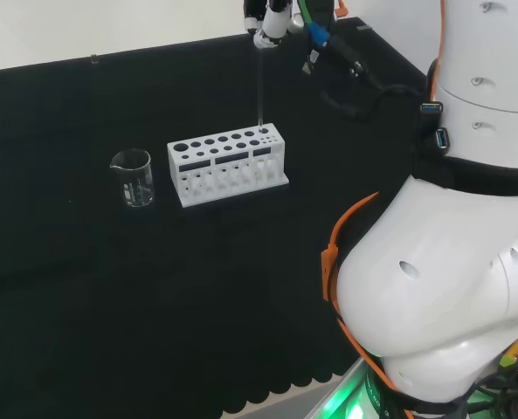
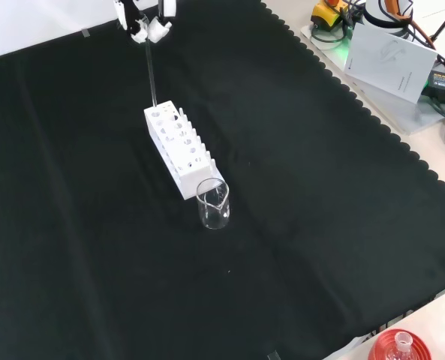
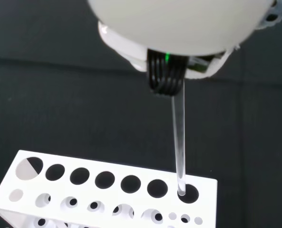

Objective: Put the glass rod back on the white test tube rack.

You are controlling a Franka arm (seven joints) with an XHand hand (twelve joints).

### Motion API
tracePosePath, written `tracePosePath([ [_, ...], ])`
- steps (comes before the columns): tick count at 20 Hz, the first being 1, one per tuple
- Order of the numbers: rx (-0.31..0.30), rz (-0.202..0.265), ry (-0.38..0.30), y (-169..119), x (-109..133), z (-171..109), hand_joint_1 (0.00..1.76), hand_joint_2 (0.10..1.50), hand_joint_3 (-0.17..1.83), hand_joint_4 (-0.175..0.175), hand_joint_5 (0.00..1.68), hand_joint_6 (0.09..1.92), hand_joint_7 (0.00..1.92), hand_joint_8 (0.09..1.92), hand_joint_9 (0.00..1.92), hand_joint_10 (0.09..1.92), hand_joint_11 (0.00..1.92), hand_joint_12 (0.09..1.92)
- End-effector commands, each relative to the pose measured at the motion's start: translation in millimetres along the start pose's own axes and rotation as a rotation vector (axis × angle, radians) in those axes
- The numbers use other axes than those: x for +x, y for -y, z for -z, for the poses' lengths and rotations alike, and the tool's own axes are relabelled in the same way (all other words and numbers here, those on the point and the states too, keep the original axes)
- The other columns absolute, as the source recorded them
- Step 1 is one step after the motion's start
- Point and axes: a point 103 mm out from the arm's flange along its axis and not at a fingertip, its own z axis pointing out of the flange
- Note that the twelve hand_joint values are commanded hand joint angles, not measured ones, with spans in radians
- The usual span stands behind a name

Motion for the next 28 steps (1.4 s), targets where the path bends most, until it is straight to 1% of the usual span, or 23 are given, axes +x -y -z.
tracePosePath([
  [1, 0.008, 0.012, 0.009, -4.8, 6.1, -1.5, 1.45, 0.47, 0.87, -0.175, 1.23, 0.68, 1.43, 0.57, 1.72, 0.09, 1.62, 0.48],
  [3, 0.008, 0.007, 0.008, -5.1, 5.6, -1.7, 1.45, 0.47, 0.87, -0.175, 1.23, 0.68, 1.43, 0.57, 1.72, 0.09, 1.62, 0.48],
  [5, -0.003, 0.025, -0.012, -4.5, 2.7, -1.6, 1.45, 0.47, 0.87, -0.175, 1.23, 0.68, 1.43, 0.57, 1.72, 0.09, 1.62, 0.48],
  [6, -0.003, 0.025, -0.02, -4.0, -0.6, -2.3, 1.45, 0.47, 0.87, -0.175, 1.23, 0.68, 1.43, 0.57, 1.72, 0.09, 1.62, 0.48],
  [9, 0.008, 0.015, -0.027, -3.1, -9.9, -9.0, 1.45, 0.47, 0.87, -0.175, 1.23, 0.68, 1.43, 0.57, 1.72, 0.09, 1.62, 0.48],
  [13, 0.029, 0.003, -0.023, -3.9, -14.5, -18.7, 1.45, 0.47, 0.87, -0.175, 1.23, 0.68, 1.43, 0.57, 1.72, 0.09, 1.62, 0.48],
  [17, 0.05, 0.002, -0.018, -9.5, -12.9, -24.7, 1.45, 0.47, 0.87, -0.175, 1.23, 0.68, 1.43, 0.57, 1.72, 0.09, 1.62, 0.48],
  [26, 0.083, 0.032, -0.011, -24.7, -4.4, -31.4, 1.45, 0.47, 0.87, -0.175, 1.23, 0.68, 1.43, 0.57, 1.72, 0.09, 1.62, 0.48],
  [28, 0.102, 0.034, 0.011, -37.6, 6.1, -40.3, 1.45, 0.47, 0.87, -0.175, 1.23, 0.68, 1.43, 0.57, 1.72, 0.09, 1.62, 0.48],
])
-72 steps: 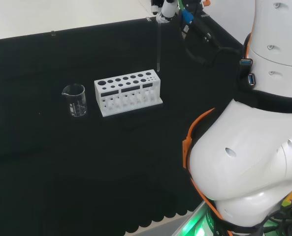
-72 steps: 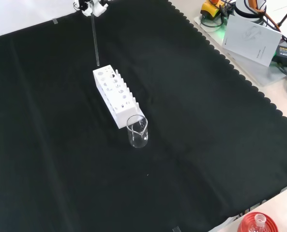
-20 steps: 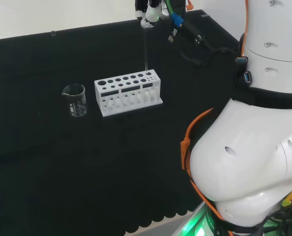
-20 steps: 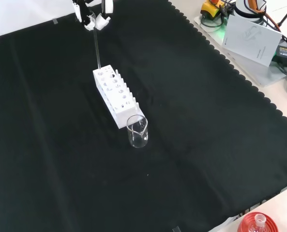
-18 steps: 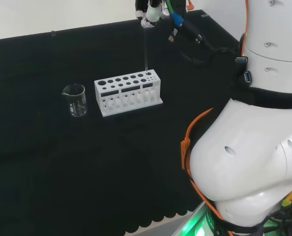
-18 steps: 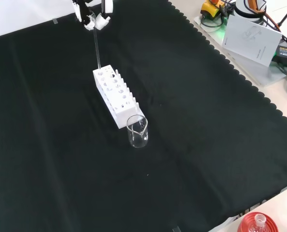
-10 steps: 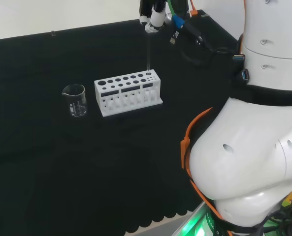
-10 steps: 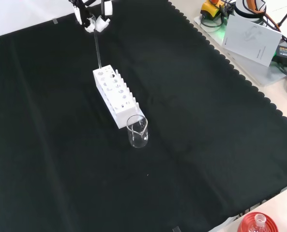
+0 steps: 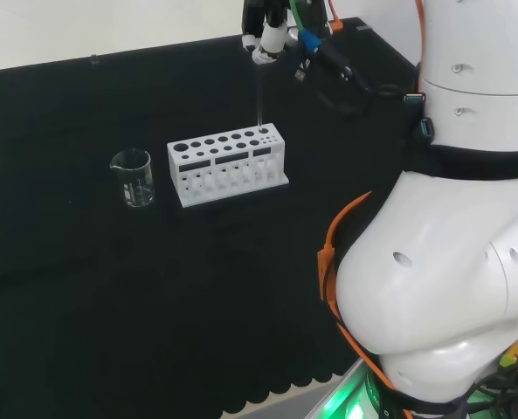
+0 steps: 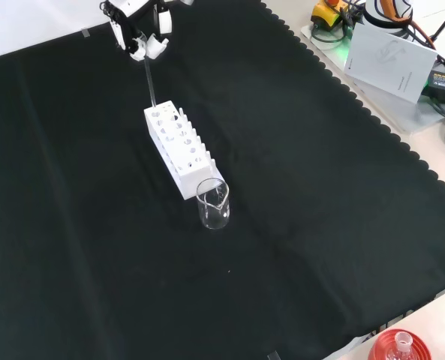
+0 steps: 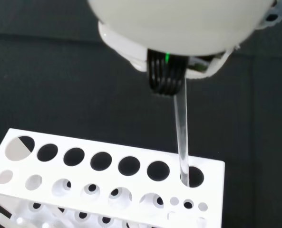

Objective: Put the glass rod back on the white test tube rack.

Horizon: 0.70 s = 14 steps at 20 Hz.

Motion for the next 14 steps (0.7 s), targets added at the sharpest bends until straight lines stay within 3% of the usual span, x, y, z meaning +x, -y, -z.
tracePosePath([
  [1, 0.044, 0.014, 0.029, -21.9, 15.1, -13.7, 1.45, 0.47, 0.87, -0.175, 1.23, 0.68, 1.43, 0.57, 1.72, 0.09, 1.62, 0.48],
  [14, 0.047, 0.03, -0.008, -28.1, -2.7, -18.8, 1.45, 0.47, 0.87, -0.175, 1.23, 0.68, 1.43, 0.57, 1.72, 0.09, 1.62, 0.48],
])
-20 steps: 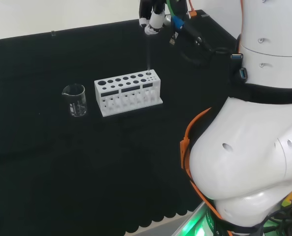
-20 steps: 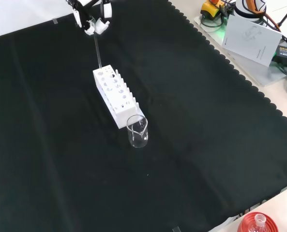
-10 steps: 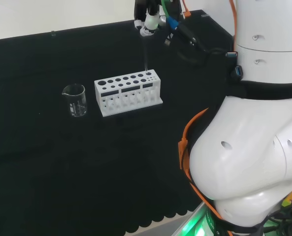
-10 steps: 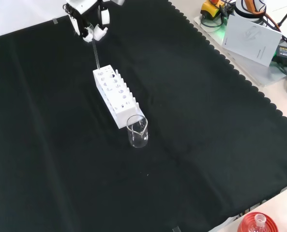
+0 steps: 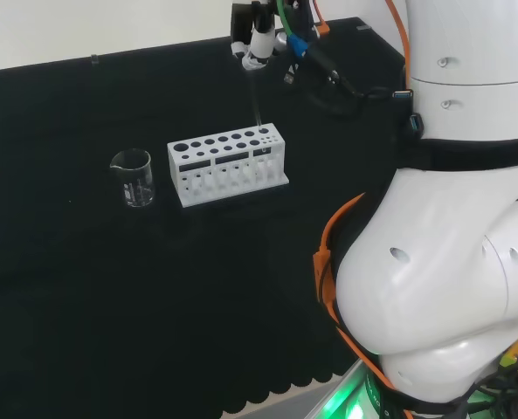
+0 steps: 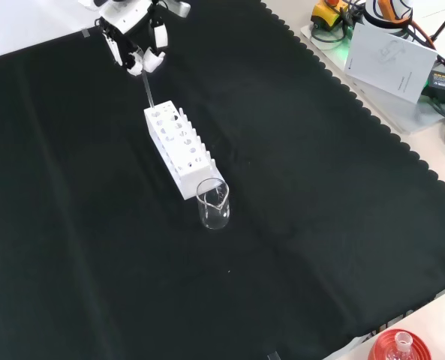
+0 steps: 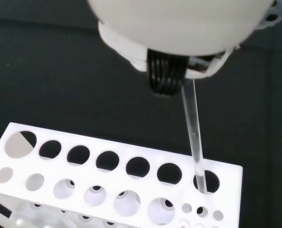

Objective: Put the glass rod back on the white test tube rack.

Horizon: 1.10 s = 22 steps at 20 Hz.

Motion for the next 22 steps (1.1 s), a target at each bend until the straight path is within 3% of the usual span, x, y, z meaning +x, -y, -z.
tracePosePath([
  [1, 0.007, 0.005, -0.022, -6.2, -13.4, -7.5, 1.45, 0.47, 0.87, -0.175, 1.23, 0.68, 1.43, 0.57, 1.72, 0.09, 1.62, 0.48],
  [14, 0.027, -0.04, -0.035, 0.4, -34.9, -17.1, 1.45, 0.47, 0.87, -0.175, 1.23, 0.68, 1.43, 0.57, 1.72, 0.09, 1.62, 0.48],
  [17, 0.03, -0.03, -0.029, -0.3, -26.9, -13.7, 1.45, 0.47, 0.87, -0.175, 1.23, 0.68, 1.43, 0.57, 1.72, 0.09, 1.62, 0.48],
  [19, -0.01, 0.03, -0.058, -0.7, -27.7, -14.5, 1.45, 0.47, 0.87, -0.175, 1.23, 0.68, 1.43, 0.57, 1.72, 0.09, 1.62, 0.48],
  [22, 0.01, 0.012, -0.043, 0.6, -34.8, -16.7, 1.45, 0.47, 0.87, -0.175, 1.23, 0.68, 1.43, 0.57, 1.72, 0.09, 1.62, 0.48],
])
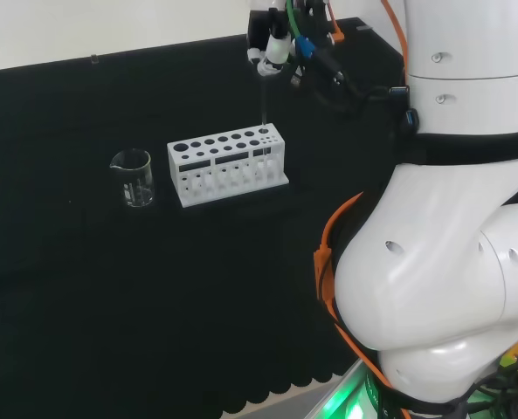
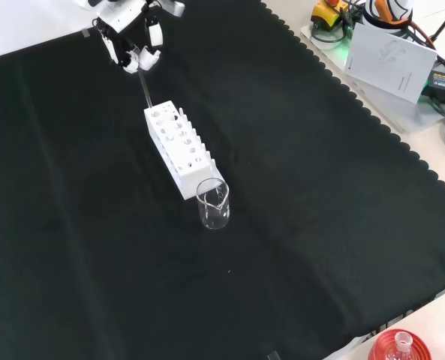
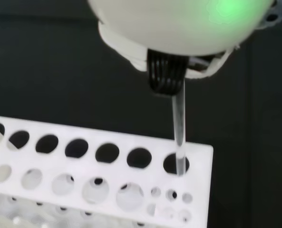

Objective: Put the glass rod back on the white test tube rack.

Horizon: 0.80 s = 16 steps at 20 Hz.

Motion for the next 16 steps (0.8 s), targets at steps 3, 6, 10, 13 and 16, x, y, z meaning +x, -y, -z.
tracePosePath([
  [3, 0.015, 0.035, -0.003, -0.4, -2.3, -4.5, 1.45, 0.47, 0.87, -0.175, 1.23, 0.68, 1.43, 0.57, 1.72, 0.09, 1.62, 0.48],
  [6, 0.027, 0.027, -0.009, -3.2, 1.0, -6.0, 1.45, 0.47, 0.87, -0.175, 1.23, 0.68, 1.43, 0.57, 1.72, 0.09, 1.62, 0.48],
  [10, 0.022, 0.005, 0.003, -4.0, 4.3, -5.9, 1.45, 0.47, 0.87, -0.175, 1.23, 0.68, 1.43, 0.57, 1.72, 0.09, 1.62, 0.48],
  [13, 0.03, 0.003, -0.015, -3.7, 2.3, -8.6, 1.45, 0.47, 0.87, -0.175, 1.23, 0.68, 1.43, 0.57, 1.72, 0.09, 1.62, 0.48],
  [16, 0.025, 0.015, -0.012, -6.3, 4.6, -11.6, 1.45, 0.47, 0.87, -0.175, 1.23, 0.68, 1.43, 0.57, 1.72, 0.09, 1.62, 0.48],
])
